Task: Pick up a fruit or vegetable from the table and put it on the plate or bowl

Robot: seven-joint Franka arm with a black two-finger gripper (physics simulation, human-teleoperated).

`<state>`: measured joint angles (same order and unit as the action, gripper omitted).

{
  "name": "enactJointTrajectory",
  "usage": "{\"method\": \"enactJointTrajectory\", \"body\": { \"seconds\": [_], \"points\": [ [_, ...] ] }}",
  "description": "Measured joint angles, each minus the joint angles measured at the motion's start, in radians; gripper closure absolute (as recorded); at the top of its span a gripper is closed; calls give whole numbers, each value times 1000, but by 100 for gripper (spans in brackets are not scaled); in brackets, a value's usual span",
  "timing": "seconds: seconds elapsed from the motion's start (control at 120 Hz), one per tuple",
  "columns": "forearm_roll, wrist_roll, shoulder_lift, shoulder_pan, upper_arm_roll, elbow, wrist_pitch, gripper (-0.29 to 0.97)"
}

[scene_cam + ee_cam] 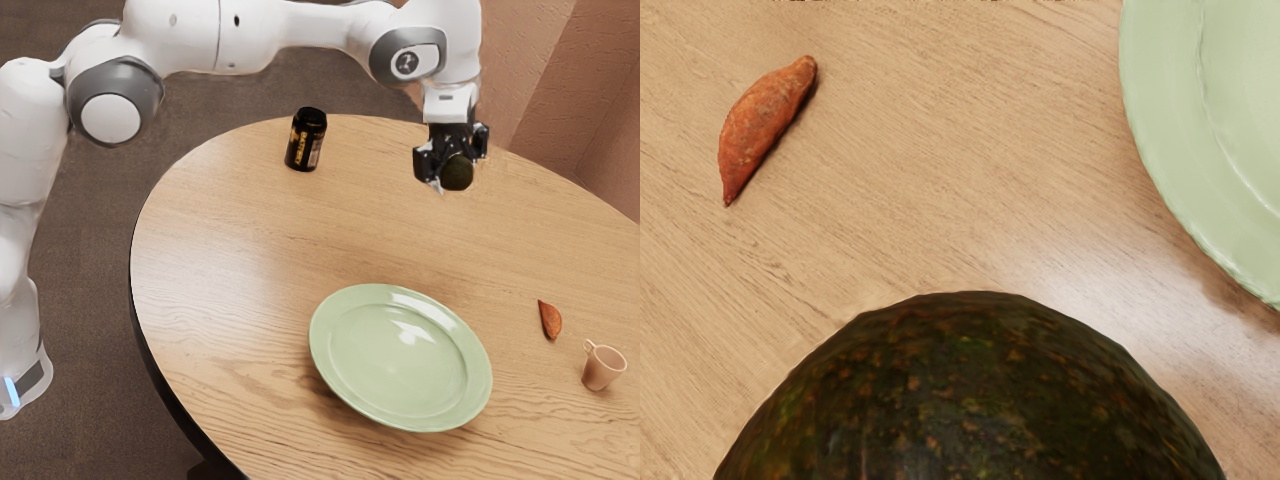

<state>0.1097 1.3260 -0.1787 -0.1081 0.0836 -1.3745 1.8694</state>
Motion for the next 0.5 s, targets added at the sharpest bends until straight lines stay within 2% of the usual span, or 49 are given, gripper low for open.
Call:
{"method": "enactJointTrajectory", "body": {
  "seconds": [0.142, 0.208, 0.317, 0.5],
  "points": [
    [-22, 18, 269, -72, -4, -330, -58, 39],
    [-23, 25, 335, -113, -7, -456, -50, 39],
    [-22, 32, 350, -187, -31, -535, -17, 39],
    [-15, 36, 278, -196, -92, -543, 51, 39]
  ]
}}
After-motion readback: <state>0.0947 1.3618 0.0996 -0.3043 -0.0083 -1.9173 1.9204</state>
